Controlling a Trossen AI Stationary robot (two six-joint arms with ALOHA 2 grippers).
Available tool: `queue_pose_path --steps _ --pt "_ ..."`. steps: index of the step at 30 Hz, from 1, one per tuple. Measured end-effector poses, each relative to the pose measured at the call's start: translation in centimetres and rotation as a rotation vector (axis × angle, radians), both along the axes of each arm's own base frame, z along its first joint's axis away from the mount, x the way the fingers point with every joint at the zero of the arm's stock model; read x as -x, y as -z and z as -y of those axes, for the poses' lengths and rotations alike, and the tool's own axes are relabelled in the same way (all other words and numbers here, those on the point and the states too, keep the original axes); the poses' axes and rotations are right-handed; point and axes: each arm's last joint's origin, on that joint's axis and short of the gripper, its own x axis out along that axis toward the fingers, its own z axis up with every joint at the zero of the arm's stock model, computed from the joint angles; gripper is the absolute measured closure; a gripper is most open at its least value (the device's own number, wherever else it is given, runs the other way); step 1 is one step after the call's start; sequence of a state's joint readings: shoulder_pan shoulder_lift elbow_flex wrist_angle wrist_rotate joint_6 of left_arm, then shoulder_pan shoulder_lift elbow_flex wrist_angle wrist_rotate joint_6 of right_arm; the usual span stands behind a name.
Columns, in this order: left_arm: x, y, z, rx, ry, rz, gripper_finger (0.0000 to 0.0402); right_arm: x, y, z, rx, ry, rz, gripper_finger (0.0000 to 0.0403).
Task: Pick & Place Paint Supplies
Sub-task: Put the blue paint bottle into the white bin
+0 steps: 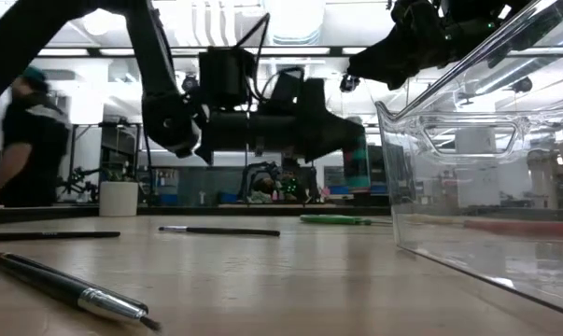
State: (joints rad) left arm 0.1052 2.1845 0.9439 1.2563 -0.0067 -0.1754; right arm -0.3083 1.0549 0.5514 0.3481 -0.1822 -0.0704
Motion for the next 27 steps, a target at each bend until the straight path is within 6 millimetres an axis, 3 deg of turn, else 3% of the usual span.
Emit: queue_pose_path --steps 9,27 --pt "-1.5 3.0 0.9 0.001 0.021 -0.046 0.0238 0.0 0.0 0.0 0.0 0.0 0.0 0.0202" --pt "-1.6 3.9 1.2 -0.016 0.009 -0.068 0.0237 0.0 0.0 0.0 0.0 -0.001 0.0 0.0202"
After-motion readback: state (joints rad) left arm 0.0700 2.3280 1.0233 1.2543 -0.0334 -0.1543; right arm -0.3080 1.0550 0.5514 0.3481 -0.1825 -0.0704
